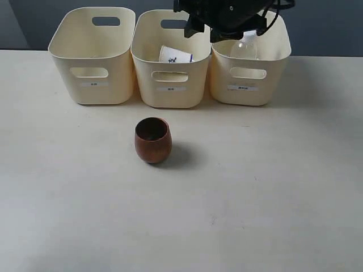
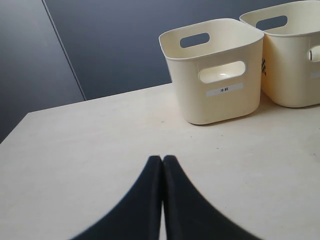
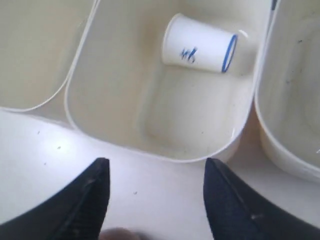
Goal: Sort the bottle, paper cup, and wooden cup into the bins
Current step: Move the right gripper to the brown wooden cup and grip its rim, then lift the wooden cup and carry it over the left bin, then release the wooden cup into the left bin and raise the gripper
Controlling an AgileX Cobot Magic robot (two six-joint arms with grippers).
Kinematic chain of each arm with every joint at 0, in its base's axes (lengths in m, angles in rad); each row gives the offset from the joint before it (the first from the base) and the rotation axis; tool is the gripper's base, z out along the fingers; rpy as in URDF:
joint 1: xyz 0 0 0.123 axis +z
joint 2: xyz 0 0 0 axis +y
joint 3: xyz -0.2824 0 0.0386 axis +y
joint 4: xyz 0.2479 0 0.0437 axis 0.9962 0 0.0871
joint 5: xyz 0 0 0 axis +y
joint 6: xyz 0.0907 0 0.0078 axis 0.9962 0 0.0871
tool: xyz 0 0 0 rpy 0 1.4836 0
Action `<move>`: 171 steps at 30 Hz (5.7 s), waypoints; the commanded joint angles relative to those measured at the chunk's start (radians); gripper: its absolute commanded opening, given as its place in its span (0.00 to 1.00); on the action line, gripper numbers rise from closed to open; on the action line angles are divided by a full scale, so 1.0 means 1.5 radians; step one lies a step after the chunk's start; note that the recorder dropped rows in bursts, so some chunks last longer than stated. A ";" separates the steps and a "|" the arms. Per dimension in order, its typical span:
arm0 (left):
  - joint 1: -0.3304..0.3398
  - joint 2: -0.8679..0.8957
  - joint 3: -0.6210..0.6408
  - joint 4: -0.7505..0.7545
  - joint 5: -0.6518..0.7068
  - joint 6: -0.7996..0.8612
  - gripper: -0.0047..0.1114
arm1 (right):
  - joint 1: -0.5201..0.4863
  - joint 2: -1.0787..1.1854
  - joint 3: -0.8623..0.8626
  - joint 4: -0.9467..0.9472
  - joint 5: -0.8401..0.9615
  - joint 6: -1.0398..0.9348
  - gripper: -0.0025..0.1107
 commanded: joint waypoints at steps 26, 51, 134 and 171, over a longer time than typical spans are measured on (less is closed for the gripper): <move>-0.002 -0.003 0.001 0.000 -0.004 -0.001 0.04 | 0.154 -0.002 0.071 -0.045 0.103 -0.056 0.50; -0.002 -0.003 0.001 0.000 -0.004 -0.001 0.04 | 0.154 0.119 0.071 -0.058 0.050 -0.021 0.50; -0.002 -0.003 0.001 0.000 -0.004 -0.001 0.04 | 0.158 0.321 -0.377 -0.003 -0.231 0.023 0.52; -0.002 -0.003 0.001 0.000 -0.004 -0.001 0.04 | 0.158 -0.288 -0.218 -0.392 0.361 0.074 0.52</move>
